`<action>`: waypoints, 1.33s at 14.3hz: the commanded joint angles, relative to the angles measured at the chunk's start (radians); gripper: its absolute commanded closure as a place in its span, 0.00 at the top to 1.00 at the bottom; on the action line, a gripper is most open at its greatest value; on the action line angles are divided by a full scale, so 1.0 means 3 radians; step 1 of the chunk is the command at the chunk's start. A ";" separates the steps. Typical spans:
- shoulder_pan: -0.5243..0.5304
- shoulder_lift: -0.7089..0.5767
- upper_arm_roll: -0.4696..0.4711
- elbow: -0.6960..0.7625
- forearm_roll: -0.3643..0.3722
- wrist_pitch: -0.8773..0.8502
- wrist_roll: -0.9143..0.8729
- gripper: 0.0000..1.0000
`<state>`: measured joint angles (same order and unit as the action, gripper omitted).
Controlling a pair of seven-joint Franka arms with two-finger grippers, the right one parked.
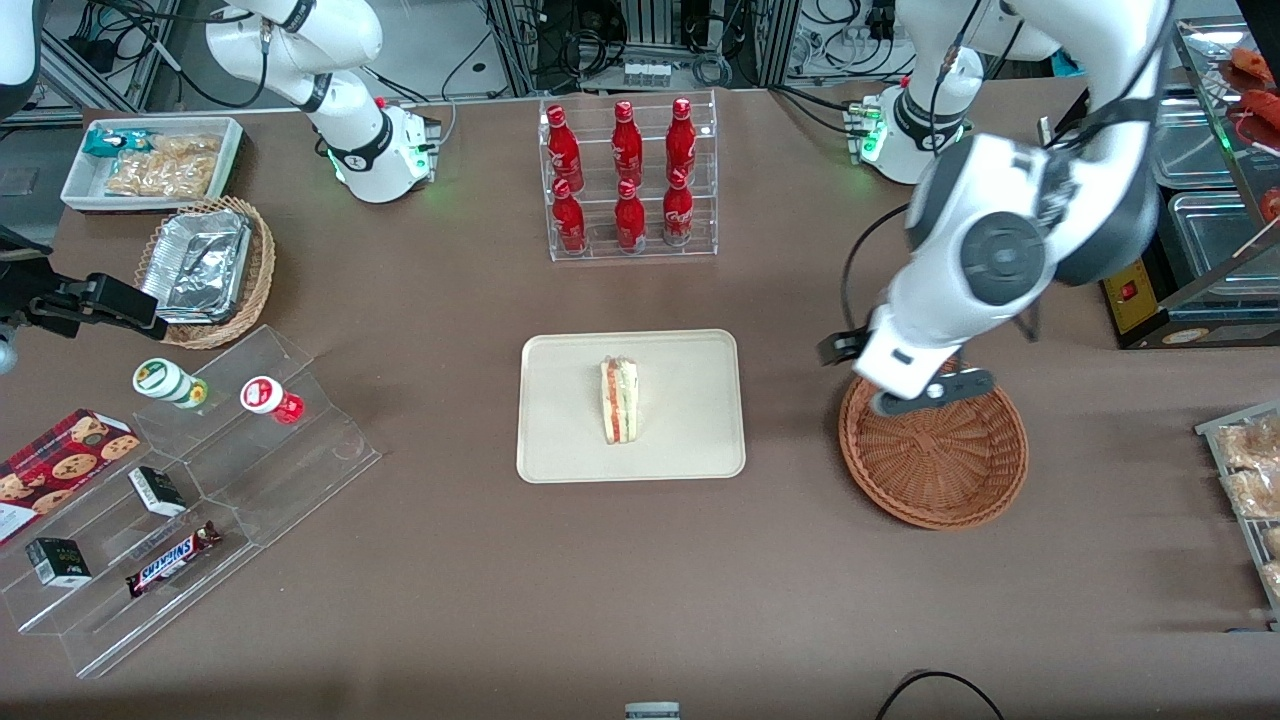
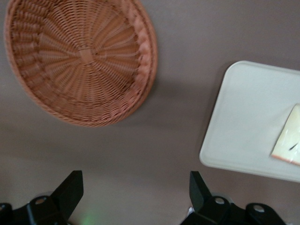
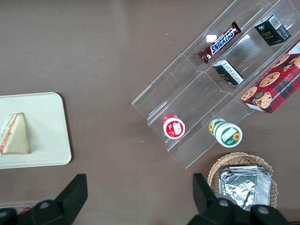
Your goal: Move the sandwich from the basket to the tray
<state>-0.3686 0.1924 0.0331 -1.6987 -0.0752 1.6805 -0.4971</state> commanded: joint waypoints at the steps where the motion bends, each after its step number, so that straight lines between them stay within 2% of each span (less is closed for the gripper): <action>1: 0.0215 -0.0267 -0.0033 -0.0121 -0.0066 -0.0212 0.0352 1.00; 7: 0.0768 -0.0651 -0.0059 -0.0095 -0.0015 -0.0698 0.1170 1.00; 12: 0.1177 -0.0738 -0.0309 0.0139 0.0210 -0.0877 0.1334 1.00; 14: 0.1234 -0.0733 -0.0289 0.0262 0.0210 -0.0877 0.1498 1.00; 19: 0.1341 -0.0713 -0.0274 0.0339 0.0240 -0.0719 0.1478 1.00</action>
<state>0.0044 -0.0246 -0.0367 -1.6095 -0.0166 1.4518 -0.0678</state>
